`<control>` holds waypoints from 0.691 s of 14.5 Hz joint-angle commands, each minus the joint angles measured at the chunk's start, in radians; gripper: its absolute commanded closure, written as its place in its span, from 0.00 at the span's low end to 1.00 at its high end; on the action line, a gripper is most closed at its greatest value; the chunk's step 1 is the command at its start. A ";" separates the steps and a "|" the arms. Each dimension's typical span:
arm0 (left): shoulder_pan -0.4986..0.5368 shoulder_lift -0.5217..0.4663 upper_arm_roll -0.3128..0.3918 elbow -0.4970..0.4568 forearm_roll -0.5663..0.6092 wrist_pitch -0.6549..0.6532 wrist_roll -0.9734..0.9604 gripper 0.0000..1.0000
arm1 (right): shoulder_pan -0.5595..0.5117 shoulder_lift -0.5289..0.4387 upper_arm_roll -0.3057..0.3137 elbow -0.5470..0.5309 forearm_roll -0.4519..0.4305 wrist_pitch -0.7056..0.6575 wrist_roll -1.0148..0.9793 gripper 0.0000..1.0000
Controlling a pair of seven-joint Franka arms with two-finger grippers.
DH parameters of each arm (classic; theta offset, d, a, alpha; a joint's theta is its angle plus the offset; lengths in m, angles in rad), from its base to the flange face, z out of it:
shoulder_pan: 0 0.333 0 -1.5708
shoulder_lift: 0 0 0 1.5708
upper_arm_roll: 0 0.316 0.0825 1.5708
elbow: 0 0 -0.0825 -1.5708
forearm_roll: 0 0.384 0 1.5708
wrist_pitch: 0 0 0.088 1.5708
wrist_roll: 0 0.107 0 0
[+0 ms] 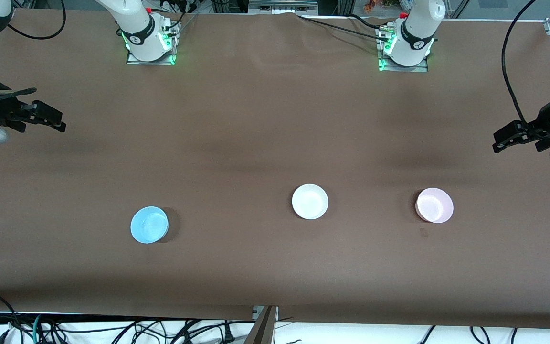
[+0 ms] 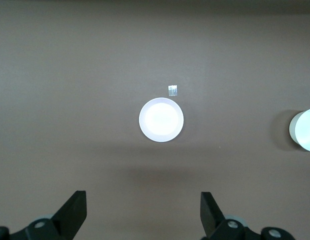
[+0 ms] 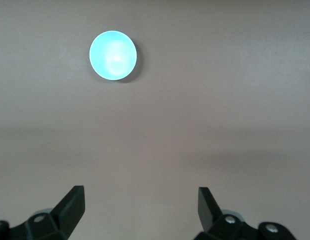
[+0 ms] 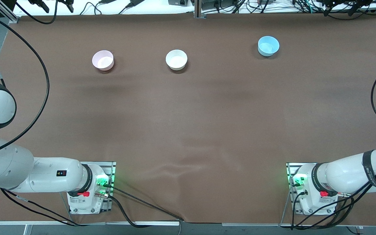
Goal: Stack pink and blue bowls on white bowl
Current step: 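Reach the left gripper down to the pink bowl's rim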
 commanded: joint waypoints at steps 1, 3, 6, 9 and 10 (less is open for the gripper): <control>-0.016 0.058 -0.007 0.033 0.022 -0.018 0.018 0.00 | -0.014 0.005 0.009 0.018 0.001 -0.006 -0.011 0.00; -0.006 0.114 -0.004 0.047 0.020 -0.004 0.018 0.00 | -0.012 0.005 0.009 0.018 0.001 -0.006 -0.011 0.00; 0.000 0.200 -0.002 0.053 0.017 0.124 0.001 0.00 | -0.012 0.005 0.009 0.018 0.001 -0.006 -0.011 0.00; 0.083 0.296 -0.006 0.035 -0.013 0.265 0.117 0.04 | -0.012 0.005 0.009 0.018 0.001 -0.006 -0.011 0.00; 0.099 0.334 -0.004 0.032 -0.023 0.298 0.152 0.05 | -0.012 0.005 0.009 0.018 0.001 -0.006 -0.011 0.00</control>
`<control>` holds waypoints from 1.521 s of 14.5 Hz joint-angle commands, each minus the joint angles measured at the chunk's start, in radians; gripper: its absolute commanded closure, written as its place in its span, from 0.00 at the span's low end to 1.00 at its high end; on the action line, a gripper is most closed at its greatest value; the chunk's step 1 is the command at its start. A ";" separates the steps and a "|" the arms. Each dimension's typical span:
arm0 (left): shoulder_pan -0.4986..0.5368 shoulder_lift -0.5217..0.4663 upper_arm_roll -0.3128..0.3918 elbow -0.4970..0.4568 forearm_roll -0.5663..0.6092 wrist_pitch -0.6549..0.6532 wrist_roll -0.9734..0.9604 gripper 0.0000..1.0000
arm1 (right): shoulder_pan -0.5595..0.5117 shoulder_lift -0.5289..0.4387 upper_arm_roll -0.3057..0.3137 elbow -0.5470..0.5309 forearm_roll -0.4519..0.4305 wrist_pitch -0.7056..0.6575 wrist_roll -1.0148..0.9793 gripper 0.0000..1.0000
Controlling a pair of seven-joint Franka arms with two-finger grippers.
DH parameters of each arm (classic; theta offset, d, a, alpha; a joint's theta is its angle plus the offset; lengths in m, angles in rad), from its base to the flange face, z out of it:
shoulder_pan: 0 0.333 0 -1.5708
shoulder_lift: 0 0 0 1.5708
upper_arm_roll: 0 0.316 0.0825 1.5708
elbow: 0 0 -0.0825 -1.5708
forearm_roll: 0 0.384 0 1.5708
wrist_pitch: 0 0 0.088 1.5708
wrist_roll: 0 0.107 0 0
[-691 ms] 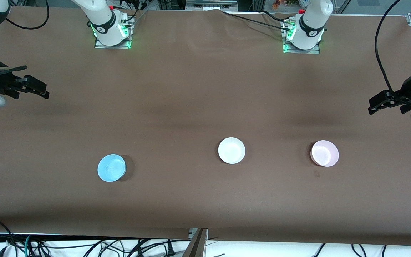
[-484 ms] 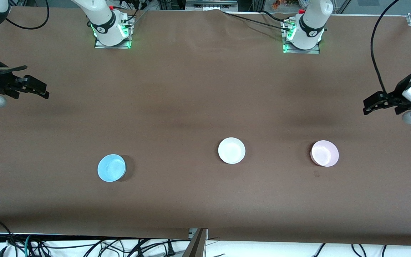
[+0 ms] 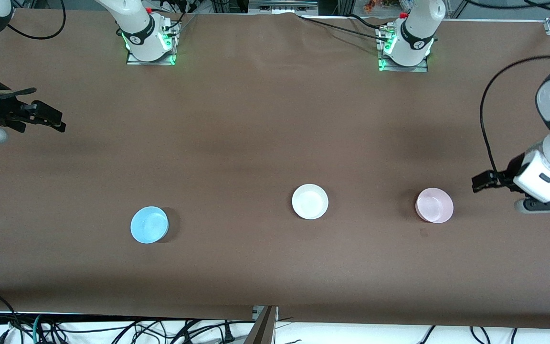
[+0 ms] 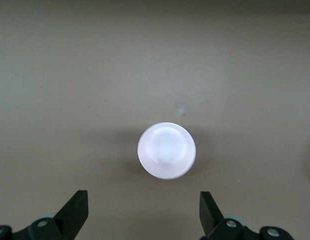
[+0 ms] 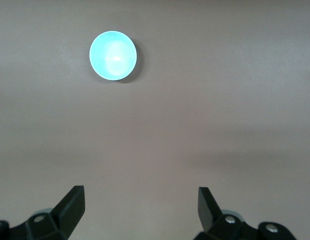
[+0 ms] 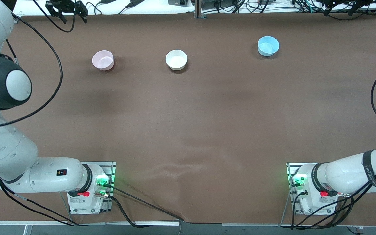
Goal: Stack pink and blue bowls on white bowl
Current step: 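Reach the left gripper down to the pink bowl's rim, then grasp the pink bowl with the left gripper while the right gripper reaches the blue bowl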
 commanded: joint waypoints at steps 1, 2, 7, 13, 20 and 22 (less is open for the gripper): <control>0.053 0.101 -0.004 0.013 -0.035 0.081 0.095 0.05 | -0.012 0.005 0.009 0.018 0.001 -0.006 -0.011 0.00; 0.056 0.134 -0.004 0.002 -0.036 0.134 0.095 0.05 | -0.012 0.005 0.009 0.018 0.001 -0.006 -0.011 0.00; 0.061 0.213 -0.004 -0.205 -0.038 0.498 0.077 0.06 | -0.013 0.005 0.009 0.018 0.001 -0.006 -0.011 0.00; 0.061 0.224 -0.004 -0.306 -0.038 0.601 0.066 0.11 | -0.004 0.037 0.011 0.015 0.002 0.028 0.001 0.00; 0.061 0.161 -0.004 -0.403 -0.038 0.598 0.066 0.31 | 0.007 0.379 0.019 0.018 0.017 0.297 -0.005 0.00; 0.059 0.139 -0.005 -0.423 -0.038 0.593 0.066 0.39 | 0.024 0.488 0.019 0.035 0.019 0.466 -0.012 0.00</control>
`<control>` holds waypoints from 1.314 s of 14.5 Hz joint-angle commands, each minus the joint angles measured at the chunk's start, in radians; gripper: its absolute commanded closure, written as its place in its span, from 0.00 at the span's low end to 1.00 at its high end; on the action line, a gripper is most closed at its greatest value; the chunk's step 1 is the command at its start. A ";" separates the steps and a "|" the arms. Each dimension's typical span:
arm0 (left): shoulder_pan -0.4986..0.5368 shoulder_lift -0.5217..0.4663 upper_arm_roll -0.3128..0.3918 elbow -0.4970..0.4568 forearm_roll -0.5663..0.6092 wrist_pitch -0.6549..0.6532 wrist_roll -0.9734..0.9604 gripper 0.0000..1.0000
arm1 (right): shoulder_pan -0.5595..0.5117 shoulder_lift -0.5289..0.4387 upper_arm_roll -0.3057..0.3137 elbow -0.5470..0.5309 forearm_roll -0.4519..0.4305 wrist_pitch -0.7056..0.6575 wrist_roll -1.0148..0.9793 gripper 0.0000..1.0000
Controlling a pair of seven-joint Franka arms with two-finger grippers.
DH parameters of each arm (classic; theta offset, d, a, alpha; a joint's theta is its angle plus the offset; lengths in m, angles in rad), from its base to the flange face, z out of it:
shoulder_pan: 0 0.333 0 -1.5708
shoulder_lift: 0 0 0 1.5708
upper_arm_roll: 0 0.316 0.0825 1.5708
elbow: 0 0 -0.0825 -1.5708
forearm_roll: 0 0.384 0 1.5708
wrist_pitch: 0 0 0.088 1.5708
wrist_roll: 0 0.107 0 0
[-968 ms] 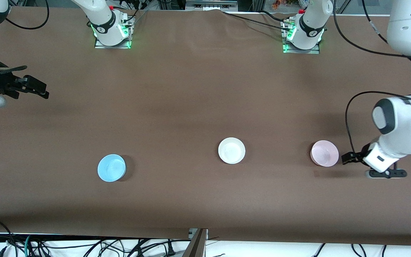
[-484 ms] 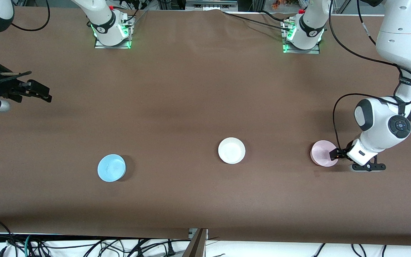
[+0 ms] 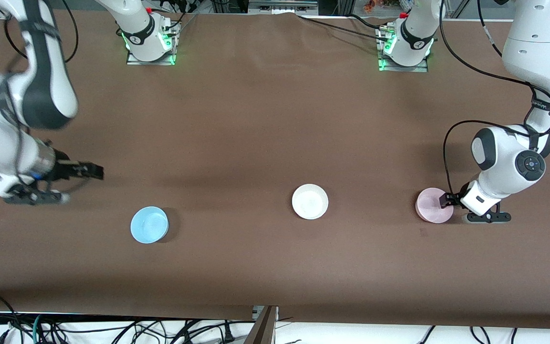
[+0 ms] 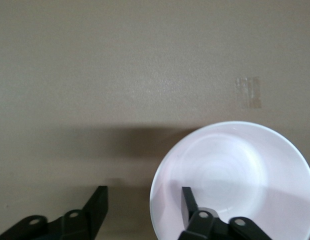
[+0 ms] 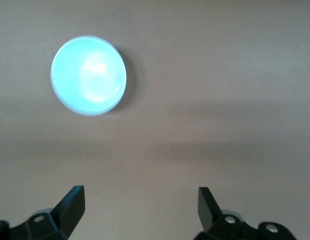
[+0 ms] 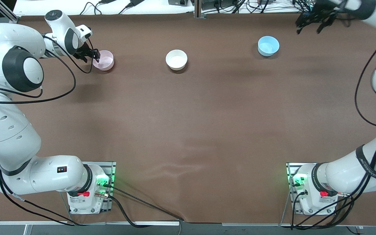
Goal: Stack pink and blue bowls on white bowl
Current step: 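Grasp the pink bowl with the left gripper while the right gripper reaches the blue bowl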
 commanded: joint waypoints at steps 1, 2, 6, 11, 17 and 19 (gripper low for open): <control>-0.003 -0.071 0.000 -0.070 -0.018 0.003 0.002 0.42 | 0.018 0.155 0.001 0.076 0.011 0.150 -0.014 0.00; -0.003 -0.071 0.000 -0.070 -0.018 0.003 0.002 0.44 | 0.026 0.201 0.001 0.100 0.013 0.169 -0.002 0.00; -0.010 -0.062 -0.002 -0.070 -0.018 0.009 0.002 0.58 | 0.031 0.312 0.001 0.137 0.013 0.272 -0.006 0.01; -0.013 -0.050 -0.002 -0.069 -0.018 0.011 0.002 0.89 | 0.029 0.387 0.001 0.205 0.125 0.275 -0.009 0.21; -0.019 -0.053 -0.020 -0.056 -0.019 0.009 -0.022 1.00 | 0.021 0.394 0.001 0.205 0.128 0.269 -0.012 0.67; -0.023 -0.062 -0.058 -0.030 -0.019 0.003 -0.110 1.00 | 0.020 0.395 0.002 0.206 0.131 0.264 -0.012 0.84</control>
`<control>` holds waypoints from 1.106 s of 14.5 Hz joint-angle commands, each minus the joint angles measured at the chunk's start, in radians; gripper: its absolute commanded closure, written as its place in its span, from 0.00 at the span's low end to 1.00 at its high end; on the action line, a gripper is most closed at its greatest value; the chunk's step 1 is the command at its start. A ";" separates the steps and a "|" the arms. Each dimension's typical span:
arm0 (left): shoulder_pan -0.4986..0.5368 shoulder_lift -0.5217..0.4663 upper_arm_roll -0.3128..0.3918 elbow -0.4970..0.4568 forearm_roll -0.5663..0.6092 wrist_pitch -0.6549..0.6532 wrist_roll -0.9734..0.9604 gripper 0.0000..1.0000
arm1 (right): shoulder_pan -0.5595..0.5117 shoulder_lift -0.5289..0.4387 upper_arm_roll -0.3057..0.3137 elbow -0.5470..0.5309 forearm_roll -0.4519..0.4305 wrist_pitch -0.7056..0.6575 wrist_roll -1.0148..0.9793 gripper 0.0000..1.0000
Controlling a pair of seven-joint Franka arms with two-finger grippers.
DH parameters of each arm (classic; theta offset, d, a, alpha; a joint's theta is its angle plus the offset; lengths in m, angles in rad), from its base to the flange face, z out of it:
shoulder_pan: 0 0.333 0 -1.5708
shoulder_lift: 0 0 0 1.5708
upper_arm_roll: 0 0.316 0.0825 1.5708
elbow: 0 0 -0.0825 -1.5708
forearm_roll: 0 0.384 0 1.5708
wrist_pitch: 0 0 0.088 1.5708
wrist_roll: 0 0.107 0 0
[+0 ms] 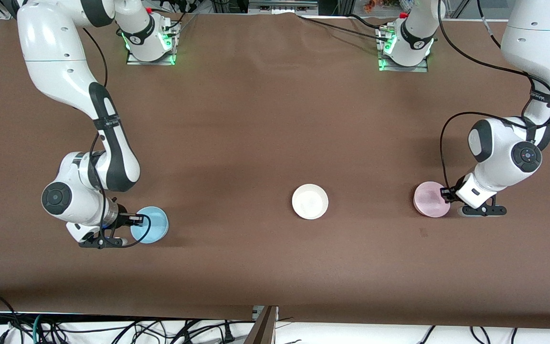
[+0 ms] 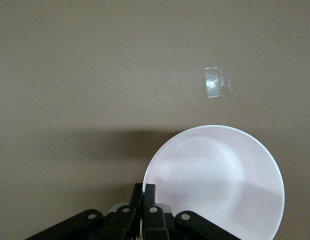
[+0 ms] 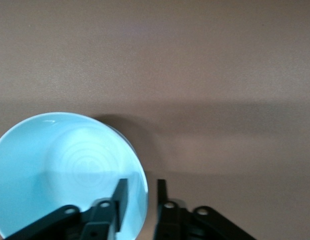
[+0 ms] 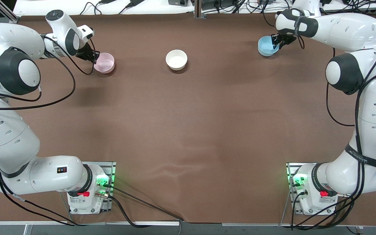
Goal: Stack pink and blue bowls on white bowl
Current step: 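Grasp the pink bowl with the left gripper while the right gripper reaches the blue bowl, then carry the pink bowl onto the white bowl with the left gripper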
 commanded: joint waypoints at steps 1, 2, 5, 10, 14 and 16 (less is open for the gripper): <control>-0.011 -0.015 -0.059 0.042 -0.018 -0.014 -0.136 1.00 | -0.007 0.013 0.002 0.029 0.017 -0.015 -0.012 0.93; -0.009 -0.024 -0.090 0.059 -0.018 -0.028 -0.204 1.00 | -0.007 0.013 0.002 0.035 0.017 -0.022 -0.012 1.00; -0.011 -0.056 -0.202 0.092 -0.018 -0.079 -0.451 1.00 | -0.007 0.010 0.001 0.050 0.063 -0.041 -0.007 1.00; -0.116 -0.038 -0.313 0.144 -0.002 -0.093 -0.856 1.00 | 0.005 -0.034 0.001 0.055 0.145 -0.054 -0.004 1.00; -0.244 -0.006 -0.305 0.167 -0.001 -0.082 -1.047 1.00 | 0.009 -0.079 0.002 0.081 0.146 -0.178 0.045 1.00; -0.266 -0.006 -0.307 0.165 -0.001 -0.080 -1.096 1.00 | 0.009 -0.085 -0.004 0.156 0.143 -0.314 0.051 1.00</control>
